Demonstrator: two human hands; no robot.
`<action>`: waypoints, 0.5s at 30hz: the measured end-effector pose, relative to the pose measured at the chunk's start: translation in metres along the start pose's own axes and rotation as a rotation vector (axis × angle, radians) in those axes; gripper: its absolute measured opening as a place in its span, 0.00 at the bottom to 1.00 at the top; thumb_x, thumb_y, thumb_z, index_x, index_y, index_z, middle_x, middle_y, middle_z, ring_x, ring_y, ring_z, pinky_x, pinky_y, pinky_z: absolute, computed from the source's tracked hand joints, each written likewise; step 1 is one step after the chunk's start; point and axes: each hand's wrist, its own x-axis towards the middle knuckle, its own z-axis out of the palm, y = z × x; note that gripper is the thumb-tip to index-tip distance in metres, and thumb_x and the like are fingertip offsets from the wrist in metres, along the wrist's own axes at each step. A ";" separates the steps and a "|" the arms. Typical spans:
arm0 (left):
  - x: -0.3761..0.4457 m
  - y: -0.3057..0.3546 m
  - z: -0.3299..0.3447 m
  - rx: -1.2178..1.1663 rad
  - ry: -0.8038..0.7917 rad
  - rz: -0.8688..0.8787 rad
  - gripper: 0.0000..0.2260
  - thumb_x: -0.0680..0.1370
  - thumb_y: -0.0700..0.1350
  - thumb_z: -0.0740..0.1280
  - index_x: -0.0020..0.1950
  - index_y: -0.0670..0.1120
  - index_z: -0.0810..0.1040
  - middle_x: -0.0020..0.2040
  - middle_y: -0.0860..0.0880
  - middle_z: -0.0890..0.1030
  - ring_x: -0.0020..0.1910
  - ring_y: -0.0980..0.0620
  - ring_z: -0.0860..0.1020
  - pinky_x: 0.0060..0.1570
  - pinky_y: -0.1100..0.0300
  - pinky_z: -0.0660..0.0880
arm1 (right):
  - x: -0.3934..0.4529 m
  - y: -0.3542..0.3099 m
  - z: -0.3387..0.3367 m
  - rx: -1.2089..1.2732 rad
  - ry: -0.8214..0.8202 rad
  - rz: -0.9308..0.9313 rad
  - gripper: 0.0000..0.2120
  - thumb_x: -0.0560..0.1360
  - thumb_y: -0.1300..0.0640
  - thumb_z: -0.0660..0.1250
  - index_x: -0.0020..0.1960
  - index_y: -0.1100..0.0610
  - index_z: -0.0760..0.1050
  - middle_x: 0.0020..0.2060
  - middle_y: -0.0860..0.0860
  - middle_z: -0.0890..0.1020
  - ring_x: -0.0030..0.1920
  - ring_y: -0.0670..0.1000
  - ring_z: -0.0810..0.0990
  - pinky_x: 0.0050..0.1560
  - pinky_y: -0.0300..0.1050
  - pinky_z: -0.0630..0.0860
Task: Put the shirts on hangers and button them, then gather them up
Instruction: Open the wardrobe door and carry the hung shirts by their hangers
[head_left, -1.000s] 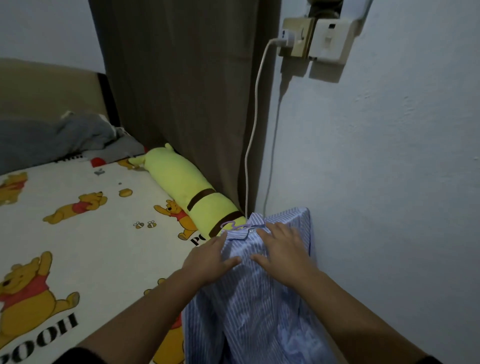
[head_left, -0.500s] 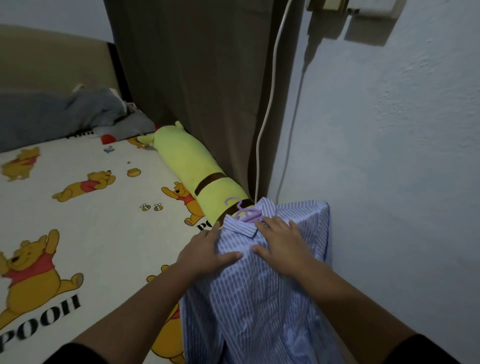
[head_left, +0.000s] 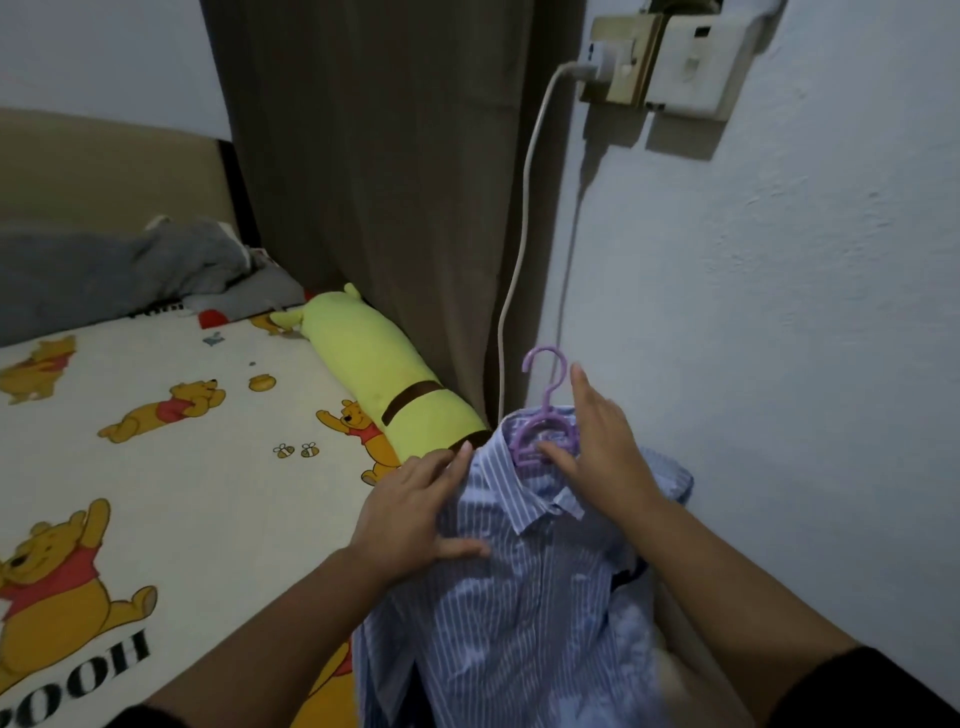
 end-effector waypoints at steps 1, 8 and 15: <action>0.001 0.001 -0.002 0.022 0.025 0.029 0.48 0.67 0.80 0.49 0.77 0.48 0.58 0.63 0.47 0.76 0.55 0.49 0.78 0.50 0.56 0.77 | 0.000 0.000 -0.004 0.038 -0.002 0.021 0.45 0.72 0.53 0.71 0.76 0.47 0.44 0.64 0.54 0.72 0.61 0.55 0.71 0.61 0.48 0.69; 0.008 0.010 -0.022 0.023 0.058 0.169 0.45 0.69 0.79 0.47 0.74 0.48 0.62 0.60 0.48 0.78 0.52 0.51 0.78 0.47 0.58 0.78 | -0.013 0.000 -0.026 0.193 0.008 0.144 0.49 0.75 0.57 0.69 0.72 0.40 0.30 0.46 0.49 0.78 0.43 0.45 0.78 0.39 0.28 0.70; 0.024 0.022 -0.045 0.040 0.139 0.326 0.44 0.70 0.77 0.47 0.73 0.48 0.64 0.60 0.49 0.77 0.54 0.52 0.75 0.50 0.60 0.76 | -0.036 -0.007 -0.071 0.220 0.125 0.141 0.44 0.72 0.59 0.72 0.76 0.48 0.46 0.41 0.48 0.80 0.41 0.42 0.78 0.41 0.22 0.70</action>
